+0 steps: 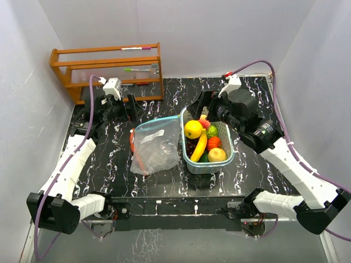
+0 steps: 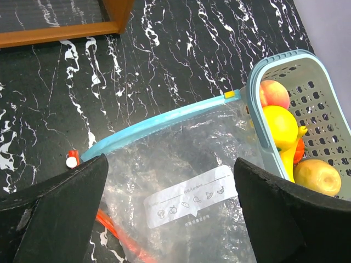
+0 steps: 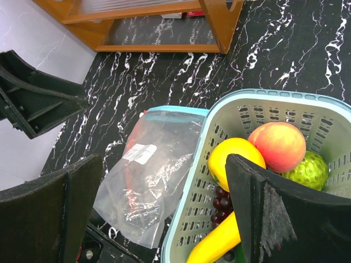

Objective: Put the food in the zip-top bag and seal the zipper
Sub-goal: Move the zipper food storage bag to the center of the board.

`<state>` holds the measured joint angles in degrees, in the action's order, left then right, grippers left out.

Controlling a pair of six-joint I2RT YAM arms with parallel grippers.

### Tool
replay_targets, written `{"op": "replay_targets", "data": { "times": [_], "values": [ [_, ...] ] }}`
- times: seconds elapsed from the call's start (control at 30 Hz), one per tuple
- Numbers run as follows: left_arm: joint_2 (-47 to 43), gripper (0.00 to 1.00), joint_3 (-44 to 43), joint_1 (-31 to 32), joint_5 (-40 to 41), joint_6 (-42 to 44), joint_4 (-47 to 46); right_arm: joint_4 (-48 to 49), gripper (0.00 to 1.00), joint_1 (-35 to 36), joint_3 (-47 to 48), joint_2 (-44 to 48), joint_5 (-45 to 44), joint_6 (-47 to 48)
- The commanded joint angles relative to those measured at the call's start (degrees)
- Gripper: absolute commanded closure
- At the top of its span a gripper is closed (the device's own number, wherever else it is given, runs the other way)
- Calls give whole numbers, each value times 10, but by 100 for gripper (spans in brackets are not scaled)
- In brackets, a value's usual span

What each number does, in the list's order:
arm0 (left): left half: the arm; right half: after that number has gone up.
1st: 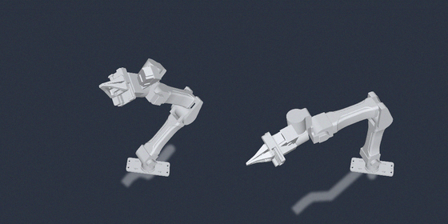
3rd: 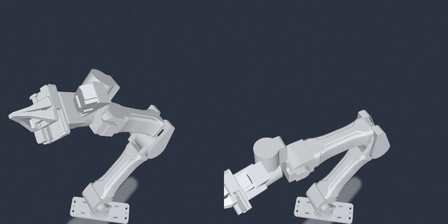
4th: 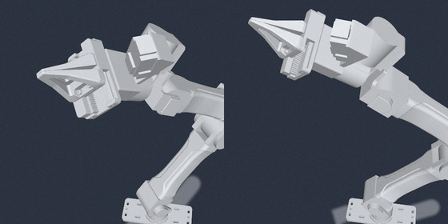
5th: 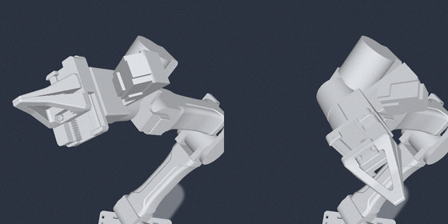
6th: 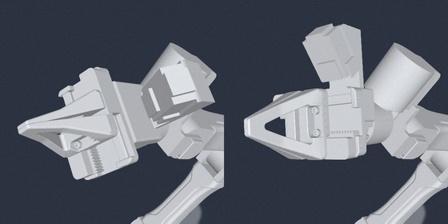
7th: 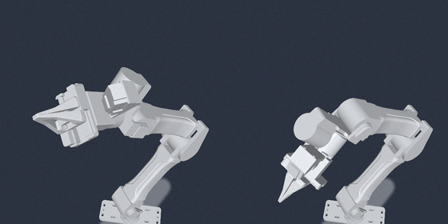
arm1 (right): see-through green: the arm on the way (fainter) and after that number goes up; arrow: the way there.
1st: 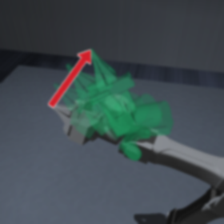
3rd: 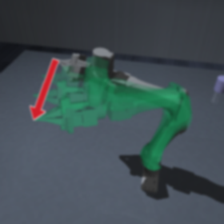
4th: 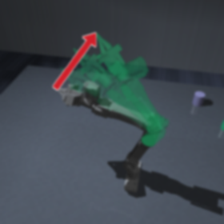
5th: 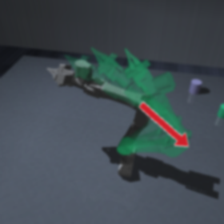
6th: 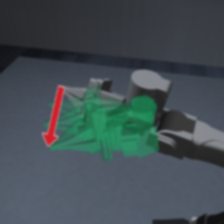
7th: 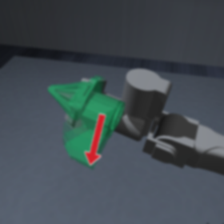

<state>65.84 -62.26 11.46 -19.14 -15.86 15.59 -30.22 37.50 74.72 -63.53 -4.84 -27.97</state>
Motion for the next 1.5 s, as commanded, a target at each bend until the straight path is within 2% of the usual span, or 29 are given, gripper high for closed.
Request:
{"op": "replay_targets", "data": {
  "times": [0.0, 0.3, 0.47, 0.53, 0.73, 0.87, 1.03, 1.17, 1.3, 1.37, 1.47],
  "values": [
    [-18, 3, -26, 1, -14, -5, 17, 28, 2, -1, -2, 12, -29, -32],
    [-24, 3, -28, 1, -27, -9, 23, 47, 2, -1, -8, 7, 24, -2],
    [-34, 3, -22, 1, -17, -4, 41, 20, 2, 0, 31, -55, 89, 16],
    [-38, 3, -17, 1, -11, -1, 55, 15, 8, 11, 44, -96, 103, 5],
    [-103, 3, 47, 1, 34, -8, 74, 8, 13, 110, 86, -172, 53, -2],
    [-125, 3, 62, 1, 99, 0, 108, -28, 13, 171, 97, -212, -28, -2],
    [-135, 3, 82, 1, 151, -28, 113, -24, 12, 188, 73, -232, -54, -9],
    [-140, 3, 122, 1, 161, -54, 93, -19, 12, 188, 70, -249, -85, -2],
    [-136, 3, 133, 1, 162, -66, 84, 12, 13, 192, 43, -261, -70, 0],
    [-135, 3, 132, 2, 166, -62, 84, 11, 14, 208, 26, -262, -56, -10],
    [-133, 3, 126, 7, 181, -56, 87, 10, 14, 274, 1, -248, -60, -43]
  ]
}}
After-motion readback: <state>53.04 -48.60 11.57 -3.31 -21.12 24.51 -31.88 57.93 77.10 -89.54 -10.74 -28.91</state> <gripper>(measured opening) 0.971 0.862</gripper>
